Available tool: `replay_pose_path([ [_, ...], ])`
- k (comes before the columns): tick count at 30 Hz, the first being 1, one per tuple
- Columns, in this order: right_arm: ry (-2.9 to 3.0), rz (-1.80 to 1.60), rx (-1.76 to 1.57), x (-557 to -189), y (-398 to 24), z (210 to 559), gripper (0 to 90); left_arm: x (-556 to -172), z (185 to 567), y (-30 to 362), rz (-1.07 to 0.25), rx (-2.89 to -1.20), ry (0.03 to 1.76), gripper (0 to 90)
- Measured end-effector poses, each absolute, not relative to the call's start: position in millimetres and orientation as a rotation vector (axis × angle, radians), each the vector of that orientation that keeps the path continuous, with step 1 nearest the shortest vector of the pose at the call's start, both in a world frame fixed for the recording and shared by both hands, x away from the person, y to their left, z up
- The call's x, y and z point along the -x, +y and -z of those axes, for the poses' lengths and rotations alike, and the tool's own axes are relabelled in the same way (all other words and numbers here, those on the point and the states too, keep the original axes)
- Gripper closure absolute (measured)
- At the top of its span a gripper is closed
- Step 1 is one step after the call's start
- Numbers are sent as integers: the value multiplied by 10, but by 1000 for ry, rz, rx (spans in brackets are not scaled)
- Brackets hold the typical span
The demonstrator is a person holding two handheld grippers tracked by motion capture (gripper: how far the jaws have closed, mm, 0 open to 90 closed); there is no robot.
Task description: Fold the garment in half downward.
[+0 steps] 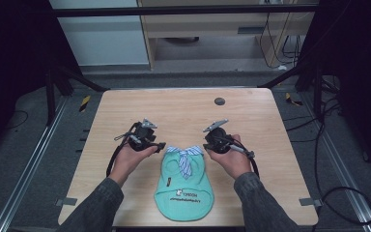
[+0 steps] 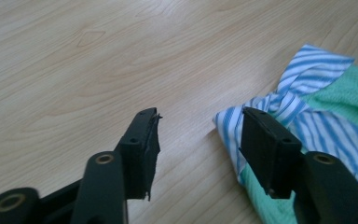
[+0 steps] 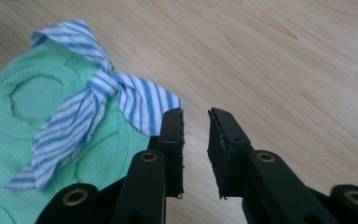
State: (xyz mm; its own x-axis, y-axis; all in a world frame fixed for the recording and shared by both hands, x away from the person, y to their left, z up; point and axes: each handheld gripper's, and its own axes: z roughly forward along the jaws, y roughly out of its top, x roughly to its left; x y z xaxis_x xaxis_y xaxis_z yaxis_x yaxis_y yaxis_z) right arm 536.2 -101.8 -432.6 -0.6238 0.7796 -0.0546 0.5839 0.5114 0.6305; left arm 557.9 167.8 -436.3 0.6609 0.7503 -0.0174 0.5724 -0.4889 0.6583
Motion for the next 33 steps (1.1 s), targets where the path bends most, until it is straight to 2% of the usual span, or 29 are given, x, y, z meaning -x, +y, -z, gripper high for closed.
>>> replay_pose_path([
  [8, 2460, -826, -1174, -5519, -868, 4438, 767, -5677, 4484, 1472, -330, -2294, 1013, 521],
  [15, 2469, -829, -1185, -5582, -741, 4514, 687, -5683, 4554, 1425, -335, -2308, 1022, 499],
  [33, 2510, -801, -1253, -5633, -667, 4690, 574, -5639, 4737, 1430, -292, -2343, 1039, 481],
])
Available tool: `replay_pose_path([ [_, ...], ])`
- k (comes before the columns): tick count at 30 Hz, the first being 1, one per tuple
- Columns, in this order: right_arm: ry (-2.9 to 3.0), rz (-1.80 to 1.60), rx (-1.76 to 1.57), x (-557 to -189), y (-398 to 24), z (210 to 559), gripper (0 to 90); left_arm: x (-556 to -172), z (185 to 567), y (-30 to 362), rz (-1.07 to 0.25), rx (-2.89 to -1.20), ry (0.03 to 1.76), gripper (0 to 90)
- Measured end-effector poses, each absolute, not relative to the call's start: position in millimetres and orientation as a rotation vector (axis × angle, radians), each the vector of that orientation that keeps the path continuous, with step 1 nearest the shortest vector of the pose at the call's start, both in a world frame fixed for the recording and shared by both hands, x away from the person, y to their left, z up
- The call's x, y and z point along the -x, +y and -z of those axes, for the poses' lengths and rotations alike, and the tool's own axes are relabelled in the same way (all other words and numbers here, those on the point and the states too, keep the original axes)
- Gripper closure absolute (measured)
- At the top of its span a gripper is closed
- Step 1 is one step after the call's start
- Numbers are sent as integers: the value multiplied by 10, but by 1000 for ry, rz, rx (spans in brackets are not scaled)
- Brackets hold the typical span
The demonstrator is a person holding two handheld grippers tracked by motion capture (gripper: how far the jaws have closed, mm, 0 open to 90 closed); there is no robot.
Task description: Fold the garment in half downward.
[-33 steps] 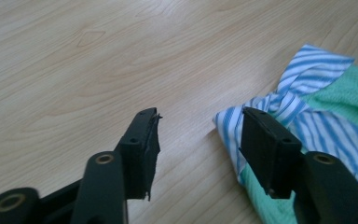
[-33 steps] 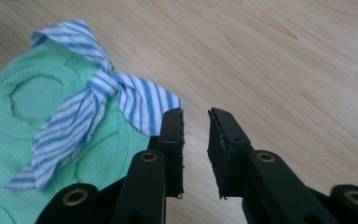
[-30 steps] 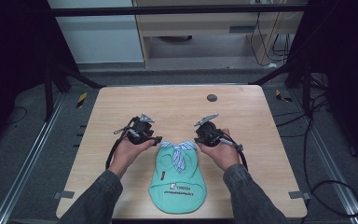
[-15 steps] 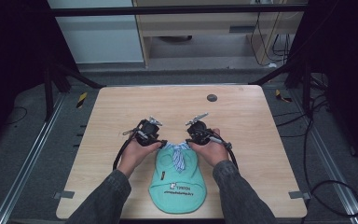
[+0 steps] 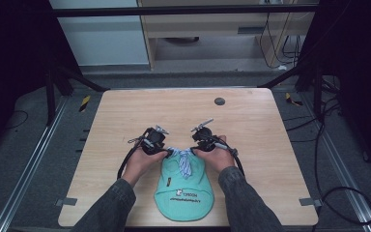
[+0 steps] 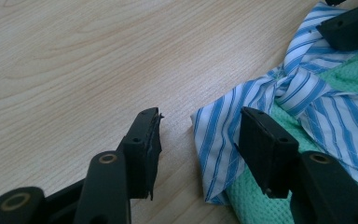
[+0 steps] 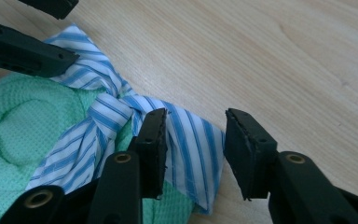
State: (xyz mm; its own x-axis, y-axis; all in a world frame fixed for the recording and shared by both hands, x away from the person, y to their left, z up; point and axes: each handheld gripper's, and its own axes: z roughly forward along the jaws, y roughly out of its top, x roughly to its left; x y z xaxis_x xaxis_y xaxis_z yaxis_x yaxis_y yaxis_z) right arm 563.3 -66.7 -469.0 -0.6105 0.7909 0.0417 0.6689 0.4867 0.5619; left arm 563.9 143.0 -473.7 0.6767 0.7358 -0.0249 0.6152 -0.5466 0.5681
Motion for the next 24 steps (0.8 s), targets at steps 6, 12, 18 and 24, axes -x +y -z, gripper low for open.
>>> replay_pose_path([
  [6, 2514, -777, -1292, -5648, -685, 4754, 502, -5630, 4769, 1400, -297, -2371, 1025, 485],
  [12, 2522, -776, -1325, -5665, -697, 4781, 480, -5632, 4776, 1395, -288, -2376, 1023, 491],
  [18, 2549, -778, -1314, -5668, -685, 4798, 499, -5623, 4789, 1377, -275, -2381, 1019, 509],
  [24, 2563, -778, -1295, -5655, -672, 4792, 584, -5615, 4796, 1368, -251, -2373, 1018, 552],
])
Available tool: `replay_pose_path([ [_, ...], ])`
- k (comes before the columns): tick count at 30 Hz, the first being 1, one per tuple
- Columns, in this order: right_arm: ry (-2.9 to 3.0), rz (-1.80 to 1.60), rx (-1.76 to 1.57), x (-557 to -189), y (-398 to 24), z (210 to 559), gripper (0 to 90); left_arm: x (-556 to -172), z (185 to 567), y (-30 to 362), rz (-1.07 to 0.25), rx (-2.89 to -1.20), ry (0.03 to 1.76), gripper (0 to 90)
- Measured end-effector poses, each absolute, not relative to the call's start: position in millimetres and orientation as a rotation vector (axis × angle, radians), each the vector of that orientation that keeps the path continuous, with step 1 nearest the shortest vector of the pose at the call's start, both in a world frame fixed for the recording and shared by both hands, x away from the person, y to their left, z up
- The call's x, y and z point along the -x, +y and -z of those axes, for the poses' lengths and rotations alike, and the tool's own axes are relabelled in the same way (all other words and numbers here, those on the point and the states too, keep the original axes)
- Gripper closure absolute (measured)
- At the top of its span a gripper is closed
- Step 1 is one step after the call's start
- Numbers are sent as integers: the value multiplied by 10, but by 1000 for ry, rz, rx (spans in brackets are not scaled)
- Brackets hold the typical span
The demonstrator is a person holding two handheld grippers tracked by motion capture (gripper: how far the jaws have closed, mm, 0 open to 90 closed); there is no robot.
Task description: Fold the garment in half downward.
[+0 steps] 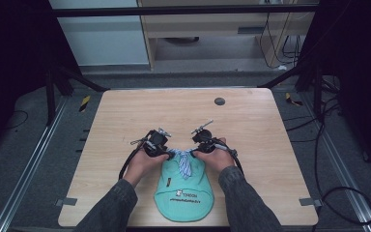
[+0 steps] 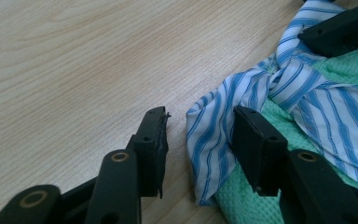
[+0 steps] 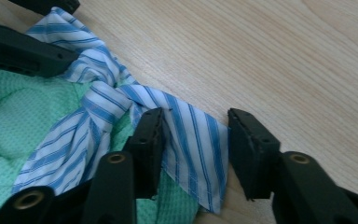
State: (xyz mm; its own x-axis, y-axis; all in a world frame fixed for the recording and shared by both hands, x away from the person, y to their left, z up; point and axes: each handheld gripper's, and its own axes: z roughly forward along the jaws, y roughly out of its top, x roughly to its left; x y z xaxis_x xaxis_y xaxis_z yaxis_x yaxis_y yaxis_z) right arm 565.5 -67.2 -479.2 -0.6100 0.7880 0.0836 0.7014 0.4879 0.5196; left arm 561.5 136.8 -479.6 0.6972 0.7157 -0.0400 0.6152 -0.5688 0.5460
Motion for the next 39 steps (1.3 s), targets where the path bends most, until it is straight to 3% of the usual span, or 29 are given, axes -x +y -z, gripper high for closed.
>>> replay_pose_path([
  [11, 2582, -775, -1265, -5630, -619, 4788, 745, -5595, 4795, 1358, -207, -2368, 991, 727],
  [16, 2585, -767, -1252, -5621, -598, 4787, 772, -5584, 4795, 1351, -197, -2377, 965, 783],
  [39, 2580, -724, -1128, -5568, -544, 4765, 826, -5560, 4762, 1361, -228, -2395, 922, 846],
])
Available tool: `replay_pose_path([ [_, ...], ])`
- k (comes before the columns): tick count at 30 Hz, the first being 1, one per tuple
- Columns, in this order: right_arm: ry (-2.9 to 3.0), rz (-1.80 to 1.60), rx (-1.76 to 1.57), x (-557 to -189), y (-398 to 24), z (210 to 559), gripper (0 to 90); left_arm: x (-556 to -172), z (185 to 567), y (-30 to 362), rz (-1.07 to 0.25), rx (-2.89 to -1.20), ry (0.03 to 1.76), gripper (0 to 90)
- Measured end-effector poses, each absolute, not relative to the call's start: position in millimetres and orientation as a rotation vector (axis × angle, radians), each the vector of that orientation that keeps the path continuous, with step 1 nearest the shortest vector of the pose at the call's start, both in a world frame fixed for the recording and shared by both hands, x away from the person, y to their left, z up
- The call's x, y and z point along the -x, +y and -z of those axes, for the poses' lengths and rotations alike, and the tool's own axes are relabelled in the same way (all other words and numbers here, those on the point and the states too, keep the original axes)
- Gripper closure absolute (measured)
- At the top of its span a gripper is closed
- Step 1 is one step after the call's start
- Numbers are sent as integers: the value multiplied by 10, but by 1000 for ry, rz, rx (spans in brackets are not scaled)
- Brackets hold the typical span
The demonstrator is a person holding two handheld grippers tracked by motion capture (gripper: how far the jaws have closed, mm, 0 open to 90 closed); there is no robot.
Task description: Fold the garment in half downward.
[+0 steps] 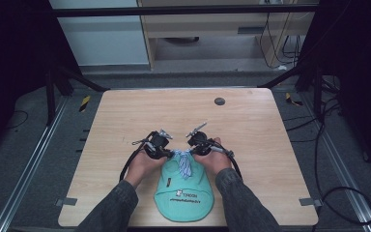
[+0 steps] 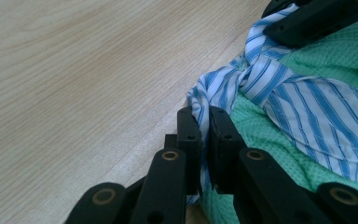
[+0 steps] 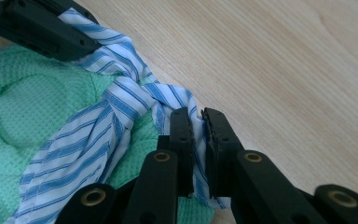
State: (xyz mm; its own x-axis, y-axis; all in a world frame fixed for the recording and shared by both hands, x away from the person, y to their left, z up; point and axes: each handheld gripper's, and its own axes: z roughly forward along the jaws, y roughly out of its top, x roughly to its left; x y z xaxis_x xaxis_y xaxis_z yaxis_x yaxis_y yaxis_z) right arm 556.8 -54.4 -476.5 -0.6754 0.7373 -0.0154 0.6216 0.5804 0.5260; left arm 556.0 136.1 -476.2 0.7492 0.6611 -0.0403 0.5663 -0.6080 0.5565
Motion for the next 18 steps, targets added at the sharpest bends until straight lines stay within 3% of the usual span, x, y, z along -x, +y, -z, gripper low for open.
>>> replay_pose_path([
  [18, 2514, -877, -977, -5529, -679, 4347, 825, -5532, 4333, 1421, -370, -2332, 786, 846],
])
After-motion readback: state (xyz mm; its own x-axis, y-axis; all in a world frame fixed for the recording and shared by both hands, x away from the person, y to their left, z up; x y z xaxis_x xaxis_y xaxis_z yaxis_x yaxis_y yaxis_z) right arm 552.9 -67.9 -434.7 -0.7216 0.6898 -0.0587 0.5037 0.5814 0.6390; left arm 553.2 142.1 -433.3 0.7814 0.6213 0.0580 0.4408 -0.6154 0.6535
